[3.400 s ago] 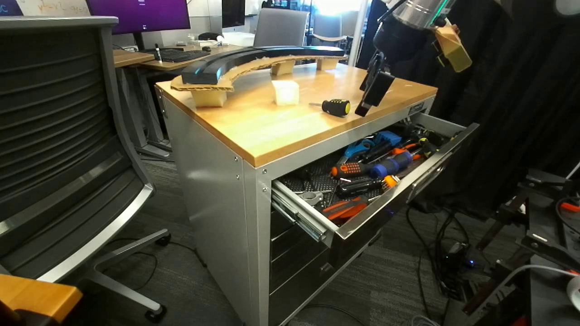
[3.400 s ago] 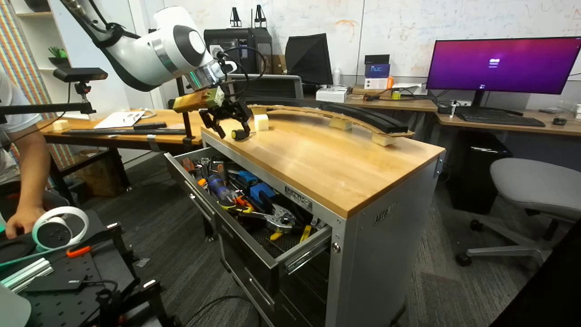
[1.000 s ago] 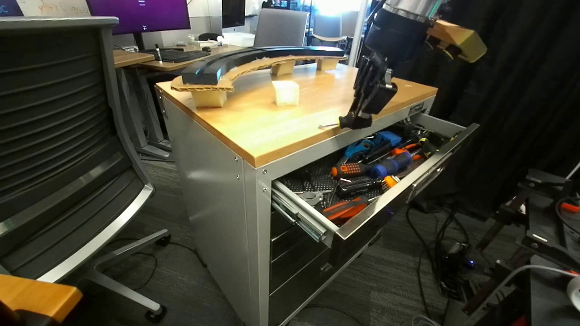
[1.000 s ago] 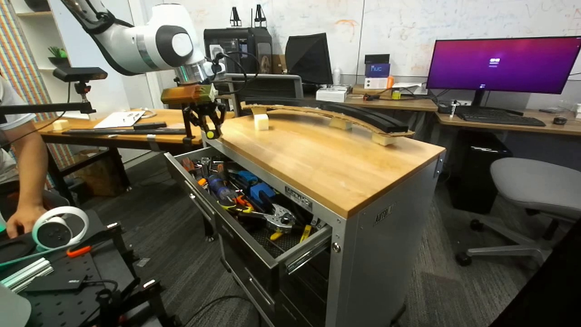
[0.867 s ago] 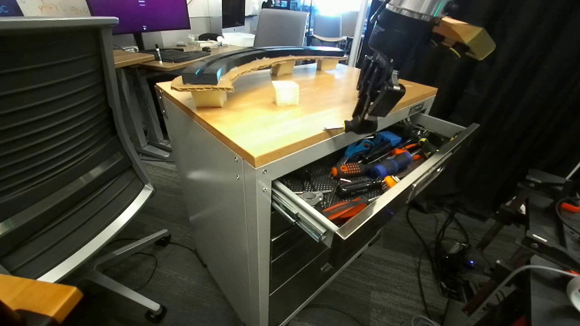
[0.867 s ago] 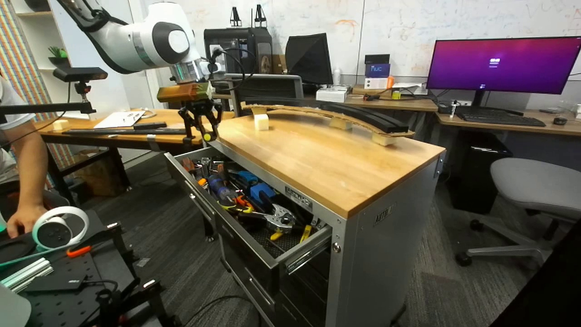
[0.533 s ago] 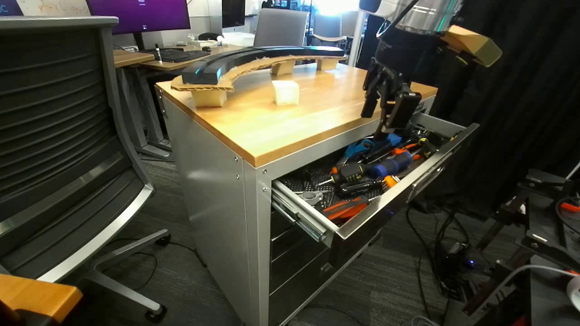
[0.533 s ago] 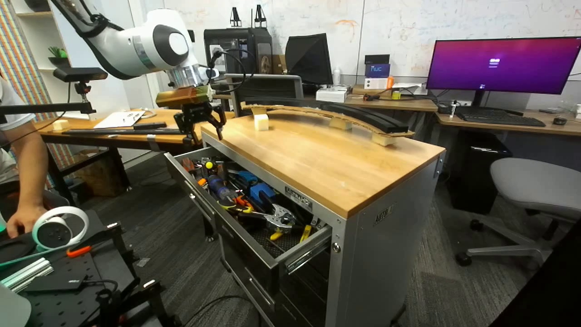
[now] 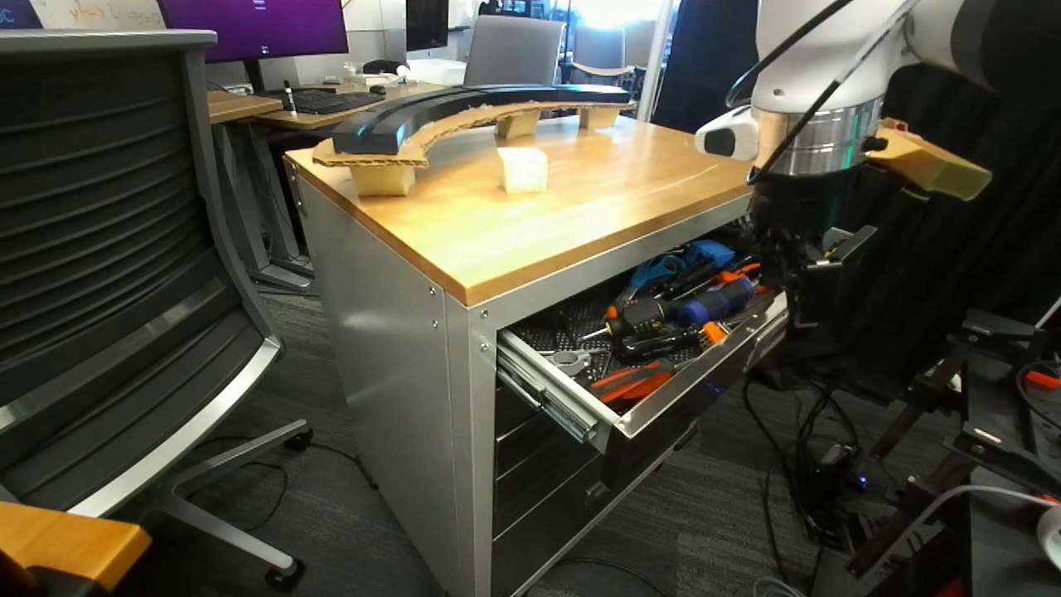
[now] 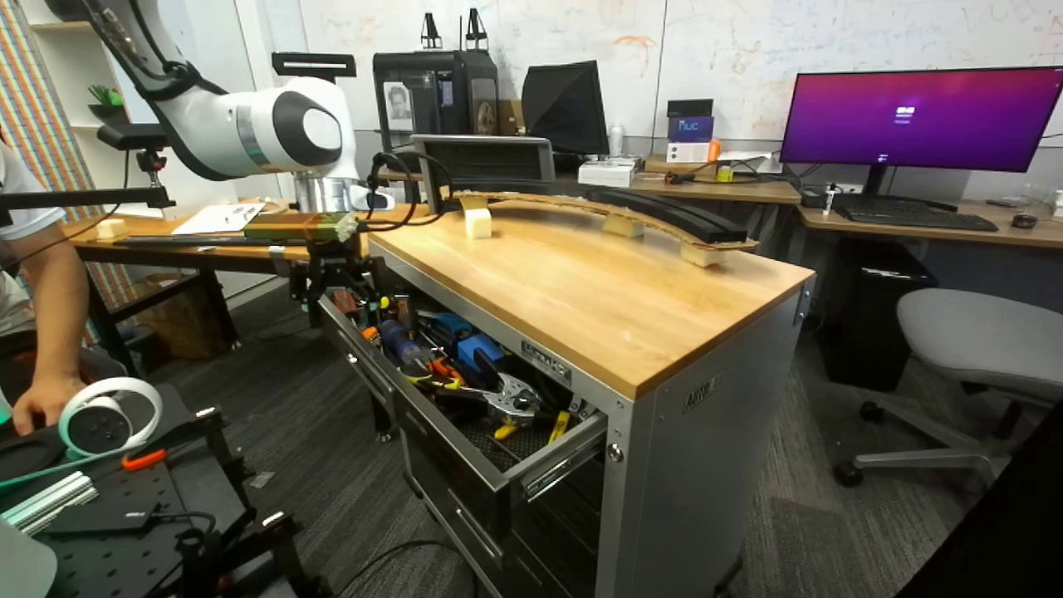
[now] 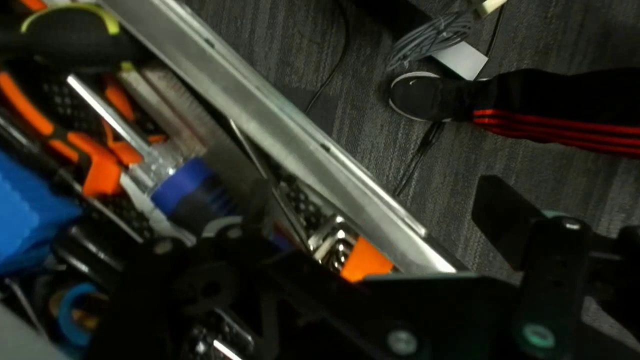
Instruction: Pick up the screwdriver from the countertop and place it in the open drawer then close the drawer
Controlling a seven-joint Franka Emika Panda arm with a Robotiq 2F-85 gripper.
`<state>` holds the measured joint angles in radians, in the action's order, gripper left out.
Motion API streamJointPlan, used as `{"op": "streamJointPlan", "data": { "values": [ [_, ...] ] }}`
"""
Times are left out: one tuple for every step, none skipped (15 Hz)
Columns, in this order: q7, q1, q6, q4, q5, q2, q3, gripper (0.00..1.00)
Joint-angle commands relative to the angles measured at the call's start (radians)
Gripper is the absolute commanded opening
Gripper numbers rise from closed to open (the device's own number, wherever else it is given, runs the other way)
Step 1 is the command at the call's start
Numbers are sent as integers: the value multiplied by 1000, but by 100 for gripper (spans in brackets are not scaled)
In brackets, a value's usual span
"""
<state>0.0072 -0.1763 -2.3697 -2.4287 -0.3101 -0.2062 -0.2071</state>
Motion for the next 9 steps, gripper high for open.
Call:
{"op": "streamJointPlan", "data": {
  "values": [
    [142,-37,33,-17,-42,-12,43,100],
    [177,-42,40,-20,-65,-16,53,100],
    [207,-46,39,-22,-76,-18,60,100],
    [226,-44,33,-21,-75,-25,66,100],
    [244,-42,21,-20,-72,-37,72,100],
    [271,-44,13,-19,-76,-45,79,100],
    [308,-48,6,-22,-82,-38,86,100],
    [342,-51,6,-26,-88,-31,93,100],
    [377,-52,9,-31,-91,-22,100,100]
  ]
}}
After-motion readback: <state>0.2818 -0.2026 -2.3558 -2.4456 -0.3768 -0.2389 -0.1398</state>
